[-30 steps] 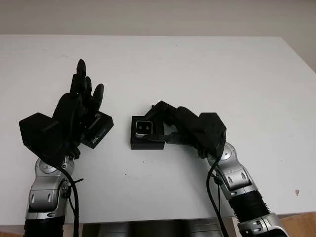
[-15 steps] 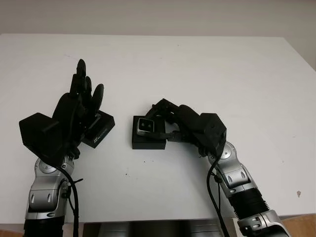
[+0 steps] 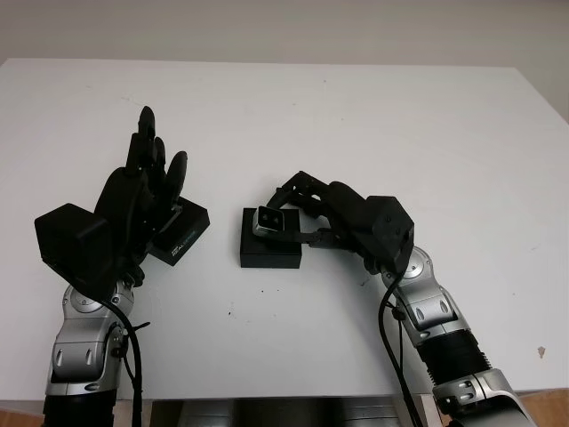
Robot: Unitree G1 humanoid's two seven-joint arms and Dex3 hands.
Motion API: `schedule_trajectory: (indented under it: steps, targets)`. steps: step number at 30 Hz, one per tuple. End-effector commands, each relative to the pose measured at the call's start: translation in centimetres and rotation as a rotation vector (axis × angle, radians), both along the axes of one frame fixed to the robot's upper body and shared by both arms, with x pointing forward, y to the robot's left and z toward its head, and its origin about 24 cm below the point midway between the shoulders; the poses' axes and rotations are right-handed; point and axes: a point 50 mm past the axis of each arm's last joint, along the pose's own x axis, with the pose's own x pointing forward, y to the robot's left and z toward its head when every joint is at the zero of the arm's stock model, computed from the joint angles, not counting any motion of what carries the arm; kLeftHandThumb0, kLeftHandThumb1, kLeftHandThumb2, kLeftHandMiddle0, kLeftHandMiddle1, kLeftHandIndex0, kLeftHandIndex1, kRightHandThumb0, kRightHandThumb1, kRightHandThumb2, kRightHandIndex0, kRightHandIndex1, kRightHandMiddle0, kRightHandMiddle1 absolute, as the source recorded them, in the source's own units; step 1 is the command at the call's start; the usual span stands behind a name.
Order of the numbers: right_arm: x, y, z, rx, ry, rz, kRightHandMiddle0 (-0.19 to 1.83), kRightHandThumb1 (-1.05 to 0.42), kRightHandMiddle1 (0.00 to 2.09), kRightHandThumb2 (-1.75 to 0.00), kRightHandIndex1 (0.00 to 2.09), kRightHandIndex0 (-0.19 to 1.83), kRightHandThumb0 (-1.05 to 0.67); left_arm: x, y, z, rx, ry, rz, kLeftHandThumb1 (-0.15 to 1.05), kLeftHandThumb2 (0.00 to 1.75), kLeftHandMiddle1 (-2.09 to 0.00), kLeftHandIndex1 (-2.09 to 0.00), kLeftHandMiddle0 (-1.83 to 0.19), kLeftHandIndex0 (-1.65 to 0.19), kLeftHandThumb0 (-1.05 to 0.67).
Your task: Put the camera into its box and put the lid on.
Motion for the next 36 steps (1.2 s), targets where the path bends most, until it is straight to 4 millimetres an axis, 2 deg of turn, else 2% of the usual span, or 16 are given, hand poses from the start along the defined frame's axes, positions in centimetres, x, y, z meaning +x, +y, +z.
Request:
schedule_trajectory:
  steps: [1,9,25,36]
  targets:
    - [0.3,-0.6,0.6,-0.027,-0.026,-0.001,0.27,-0.99,1.58,-0.06,0.06,0.29,-0.42,-0.2,0.1,-0.1,0.009,-0.003,0.002,1.05,0.49,0.00,0.00,0.19,0.19,-0.72]
    - [0.5,-1.0,1.0,-0.082,-0.045,0.048,0.29,-0.99,1.57,-0.05,0.07,0.30,-0.43,-0.1,0.0,-0.2,-0.009,-0.005,-0.005,1.05,0.48,0.00,0.00,0.19,0.19,-0.72]
    - [-0.1,0.3,1.4,-0.091,-0.060,0.141,0.30,-0.99,1.57,-0.06,0.06,0.29,-0.43,-0.1,-0.2,-0.2,-0.001,-0.008,-0.002,1.05,0.49,0.00,0.00,0.19,0.19,-0.72]
    - [-2.0,1.1,2.8,-0.120,-0.290,0.121,0.29,-1.01,1.58,-0.06,0.06,0.30,-0.38,-0.3,-0.4,-0.3,-0.001,-0.007,0.002,1.05,0.49,0.00,0.00,0.19,0.19,-0.72]
